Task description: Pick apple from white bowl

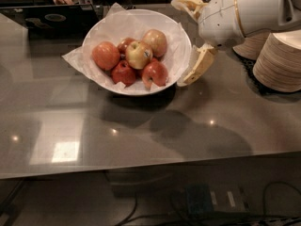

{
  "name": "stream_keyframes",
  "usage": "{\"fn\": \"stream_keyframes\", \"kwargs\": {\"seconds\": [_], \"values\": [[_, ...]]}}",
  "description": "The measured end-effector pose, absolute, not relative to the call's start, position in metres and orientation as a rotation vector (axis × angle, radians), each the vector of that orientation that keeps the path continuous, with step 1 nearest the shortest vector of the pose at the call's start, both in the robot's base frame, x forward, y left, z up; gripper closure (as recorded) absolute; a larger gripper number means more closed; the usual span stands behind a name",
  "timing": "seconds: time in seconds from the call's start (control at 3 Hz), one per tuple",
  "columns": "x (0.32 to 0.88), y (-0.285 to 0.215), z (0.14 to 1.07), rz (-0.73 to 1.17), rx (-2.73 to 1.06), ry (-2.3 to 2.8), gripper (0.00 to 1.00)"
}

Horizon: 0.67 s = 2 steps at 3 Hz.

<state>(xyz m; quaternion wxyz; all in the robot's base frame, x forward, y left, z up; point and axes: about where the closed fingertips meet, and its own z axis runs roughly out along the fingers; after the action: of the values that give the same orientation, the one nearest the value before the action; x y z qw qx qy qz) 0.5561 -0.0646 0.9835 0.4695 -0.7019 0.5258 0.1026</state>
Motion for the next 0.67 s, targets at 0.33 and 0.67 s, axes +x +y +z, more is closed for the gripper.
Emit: {"fn": "stream_keyframes", "kwargs": {"seconds": [0.33, 0.67], "values": [[0.57, -0.058, 0.981, 0.255, -1.7, 1.297, 0.0], [0.583, -0.049, 0.974, 0.272, -1.697, 1.308, 0.16]]}}
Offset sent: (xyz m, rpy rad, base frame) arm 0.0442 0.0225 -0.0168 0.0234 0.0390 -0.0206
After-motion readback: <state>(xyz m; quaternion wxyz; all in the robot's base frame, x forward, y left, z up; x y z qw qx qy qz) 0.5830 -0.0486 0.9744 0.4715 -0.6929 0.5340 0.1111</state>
